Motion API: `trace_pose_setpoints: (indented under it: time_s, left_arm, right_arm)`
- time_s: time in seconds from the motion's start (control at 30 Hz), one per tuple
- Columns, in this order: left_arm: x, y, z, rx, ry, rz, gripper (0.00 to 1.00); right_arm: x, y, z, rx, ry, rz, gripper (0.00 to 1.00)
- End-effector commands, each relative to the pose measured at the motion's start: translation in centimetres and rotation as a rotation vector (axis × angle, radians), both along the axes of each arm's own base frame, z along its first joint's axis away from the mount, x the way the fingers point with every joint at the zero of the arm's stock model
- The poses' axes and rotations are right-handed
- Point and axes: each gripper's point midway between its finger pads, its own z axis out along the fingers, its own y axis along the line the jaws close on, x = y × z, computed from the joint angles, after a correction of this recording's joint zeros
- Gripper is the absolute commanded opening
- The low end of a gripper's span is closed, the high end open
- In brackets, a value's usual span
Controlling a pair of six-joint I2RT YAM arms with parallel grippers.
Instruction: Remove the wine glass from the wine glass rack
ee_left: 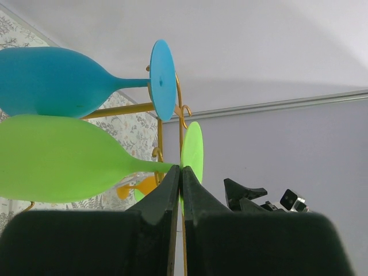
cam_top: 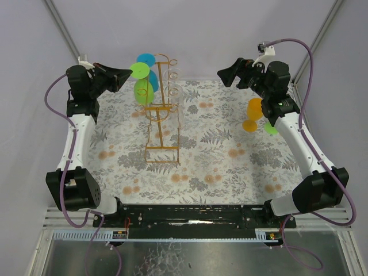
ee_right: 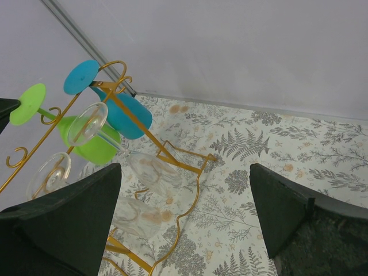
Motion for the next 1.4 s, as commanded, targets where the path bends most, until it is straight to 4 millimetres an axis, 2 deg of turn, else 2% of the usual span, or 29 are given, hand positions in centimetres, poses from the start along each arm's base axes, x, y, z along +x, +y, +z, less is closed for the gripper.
trace_pose_setpoints:
  time_s: [0.0,0.23,0.43,0.53,0.77,0.9,1.03,1.17,1.27,1.37]
  left_arm:
    - [0.3,0.7,0.3,-0.005,-0.014,0.021,0.00]
    - [0.8,0.9,0.5,-0.011,-0.013,0.025,0.00]
    - [0.4,1.3,0.8,-0.005,-0.024,0.044,0.00]
    - [-0.3,2.0,1.8,0.022,-0.057,0.074,0.00]
    - [-2.3,5.2,4.4,0.081,-0.129,0.170,0.00]
    - [-4.4,5.1,7.6,0.215,-0.249,0.186,0.00]
    - [-7.3,3.0,12.4,0.400,-0.446,0.156,0.00]
    - [-11.3,-2.1,16.2,0.621,-0.688,0.085,0.00]
    - [-14.0,-6.1,17.1,0.760,-0.824,0.027,0.00]
    - [-15.1,-8.6,16.1,0.836,-0.863,-0.055,0.00]
  right_arm:
    - [-1.0,-0.3,2.3,0.001,-0.072,-0.009,0.99]
    - [-1.2,-0.5,2.1,-0.001,-0.068,-0.015,0.99]
    - [-1.3,-0.5,2.4,-0.003,-0.072,-0.015,0.99]
    - [-1.5,-0.6,2.4,-0.006,-0.073,-0.018,0.99]
    - [-2.4,-0.9,2.8,-0.012,-0.085,-0.022,0.99]
    - [-2.7,-1.5,3.1,-0.022,-0.081,-0.047,0.99]
    - [-2.4,-2.5,3.7,-0.036,-0.058,-0.088,0.99]
    - [-1.9,-4.3,4.2,-0.017,-0.019,-0.132,0.99]
    - [-1.9,-6.1,4.6,0.010,0.000,-0.158,0.99]
    - [-2.1,-8.0,5.0,0.015,0.008,-0.186,0.99]
